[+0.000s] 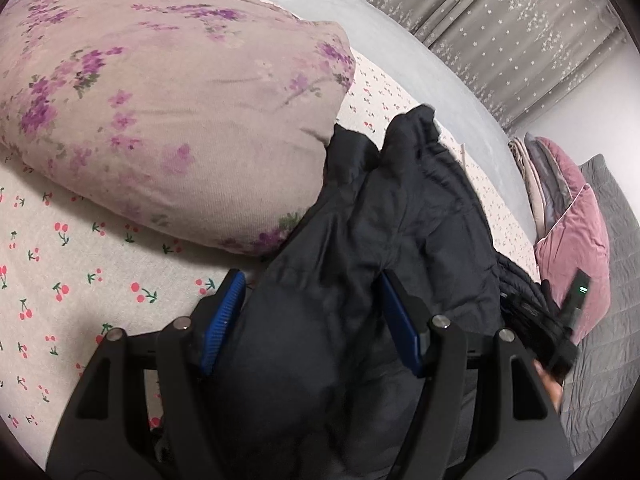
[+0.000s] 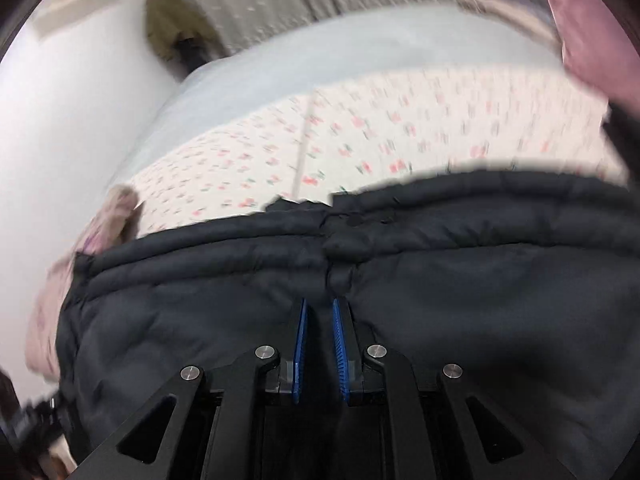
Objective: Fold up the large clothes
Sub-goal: 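Grasp the jacket at the zipper with the right tool and pull it flat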
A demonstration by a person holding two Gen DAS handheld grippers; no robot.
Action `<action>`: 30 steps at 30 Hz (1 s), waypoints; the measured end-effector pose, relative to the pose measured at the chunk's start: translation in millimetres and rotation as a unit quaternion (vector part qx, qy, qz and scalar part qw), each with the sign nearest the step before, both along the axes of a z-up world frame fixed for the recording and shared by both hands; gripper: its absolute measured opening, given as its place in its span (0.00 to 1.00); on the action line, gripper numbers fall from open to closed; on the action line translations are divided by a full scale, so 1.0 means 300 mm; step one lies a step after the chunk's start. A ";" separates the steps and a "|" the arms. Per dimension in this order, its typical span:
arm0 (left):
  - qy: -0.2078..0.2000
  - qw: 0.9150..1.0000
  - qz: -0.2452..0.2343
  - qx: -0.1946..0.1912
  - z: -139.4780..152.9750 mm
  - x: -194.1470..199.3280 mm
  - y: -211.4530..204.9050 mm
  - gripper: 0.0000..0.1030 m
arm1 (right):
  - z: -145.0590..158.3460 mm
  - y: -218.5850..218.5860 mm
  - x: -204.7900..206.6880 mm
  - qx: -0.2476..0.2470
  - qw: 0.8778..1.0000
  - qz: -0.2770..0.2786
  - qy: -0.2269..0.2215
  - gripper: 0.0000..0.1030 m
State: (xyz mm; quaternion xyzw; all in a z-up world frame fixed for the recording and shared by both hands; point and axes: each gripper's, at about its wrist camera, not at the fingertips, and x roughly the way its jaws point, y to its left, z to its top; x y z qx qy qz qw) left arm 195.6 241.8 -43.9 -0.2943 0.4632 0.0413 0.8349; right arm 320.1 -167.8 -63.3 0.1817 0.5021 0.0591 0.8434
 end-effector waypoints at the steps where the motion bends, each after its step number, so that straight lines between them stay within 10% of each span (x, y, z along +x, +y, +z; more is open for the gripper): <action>1: 0.001 1.000 -0.002 0.000 -0.001 0.005 -0.005 0.67 | -0.037 0.011 0.015 -0.010 1.000 0.003 0.000 0.10; 6: 0.000 1.000 0.002 0.008 0.005 0.013 -0.017 0.67 | -0.044 0.064 0.012 -0.069 0.997 0.013 -0.015 0.10; 17: -0.042 0.999 0.027 0.002 0.082 -0.038 0.024 0.67 | 0.155 0.043 -0.246 -0.021 0.997 0.064 -0.022 0.18; 30: -0.074 0.992 -0.066 0.075 0.153 -0.104 -0.151 0.67 | 0.107 0.078 -0.577 -0.021 0.994 0.106 0.017 0.18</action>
